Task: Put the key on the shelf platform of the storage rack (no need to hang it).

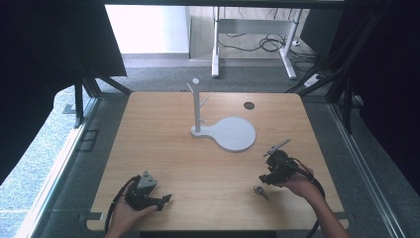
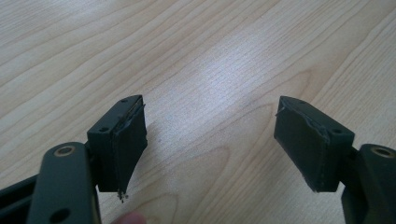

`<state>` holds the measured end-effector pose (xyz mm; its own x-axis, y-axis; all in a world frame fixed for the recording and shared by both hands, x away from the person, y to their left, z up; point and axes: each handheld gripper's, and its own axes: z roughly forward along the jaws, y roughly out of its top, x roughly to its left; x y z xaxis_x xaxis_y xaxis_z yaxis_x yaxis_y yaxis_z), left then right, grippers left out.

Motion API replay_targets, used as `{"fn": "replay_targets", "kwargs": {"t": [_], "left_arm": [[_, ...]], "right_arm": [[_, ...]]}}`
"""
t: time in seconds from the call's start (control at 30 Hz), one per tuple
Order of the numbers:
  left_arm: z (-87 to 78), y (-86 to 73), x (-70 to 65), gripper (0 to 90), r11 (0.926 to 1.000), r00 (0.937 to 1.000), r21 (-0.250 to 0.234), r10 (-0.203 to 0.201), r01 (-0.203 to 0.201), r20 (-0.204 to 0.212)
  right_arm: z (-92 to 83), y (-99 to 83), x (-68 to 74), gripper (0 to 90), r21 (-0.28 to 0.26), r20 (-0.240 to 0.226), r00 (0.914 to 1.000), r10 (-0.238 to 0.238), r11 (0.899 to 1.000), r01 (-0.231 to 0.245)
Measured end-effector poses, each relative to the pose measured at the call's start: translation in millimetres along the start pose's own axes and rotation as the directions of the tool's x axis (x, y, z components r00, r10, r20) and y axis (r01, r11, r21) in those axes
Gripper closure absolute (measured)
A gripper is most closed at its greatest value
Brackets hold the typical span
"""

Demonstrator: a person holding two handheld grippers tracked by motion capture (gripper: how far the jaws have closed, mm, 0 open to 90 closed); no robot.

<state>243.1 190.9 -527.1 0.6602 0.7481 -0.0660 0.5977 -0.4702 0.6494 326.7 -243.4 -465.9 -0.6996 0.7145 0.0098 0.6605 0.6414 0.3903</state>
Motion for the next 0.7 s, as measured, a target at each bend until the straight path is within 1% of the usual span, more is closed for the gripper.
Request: {"fn": "replay_targets", "kwargs": {"t": [0.23, 0.33, 0.47, 0.7], "left_arm": [[-0.4, 0.2, -0.2, 25.6, 1.0, 1.0, 0.002, 0.003, -0.003, 0.002], [-1.2, 0.1, 0.2, 25.6, 1.0, 1.0, -0.001, 0.003, -0.003, 0.001], [-1.0, -0.1, 0.2, 25.6, 1.0, 1.0, 0.0, 0.002, -0.002, 0.001], [-0.8, 0.0, -0.3, 25.6, 1.0, 1.0, 0.004, 0.005, -0.005, 0.003]], "right_arm": [[3.9, 3.7, 6.0, 48.4, 0.008, -0.024, 0.9996, -0.012, 1.0, 0.012], [5.5, 4.1, 7.5, 49.5, 0.009, -0.034, 0.9994, -0.009, 1.0, 0.009], [9.4, 4.3, 10.5, 51.4, 0.027, -0.05, 0.9987, -0.009, 1.0, 0.01], [18.9, 7.0, 14.6, 56.1, 0.062, -0.082, 0.9958, -0.041, 0.997, 0.046]]}}
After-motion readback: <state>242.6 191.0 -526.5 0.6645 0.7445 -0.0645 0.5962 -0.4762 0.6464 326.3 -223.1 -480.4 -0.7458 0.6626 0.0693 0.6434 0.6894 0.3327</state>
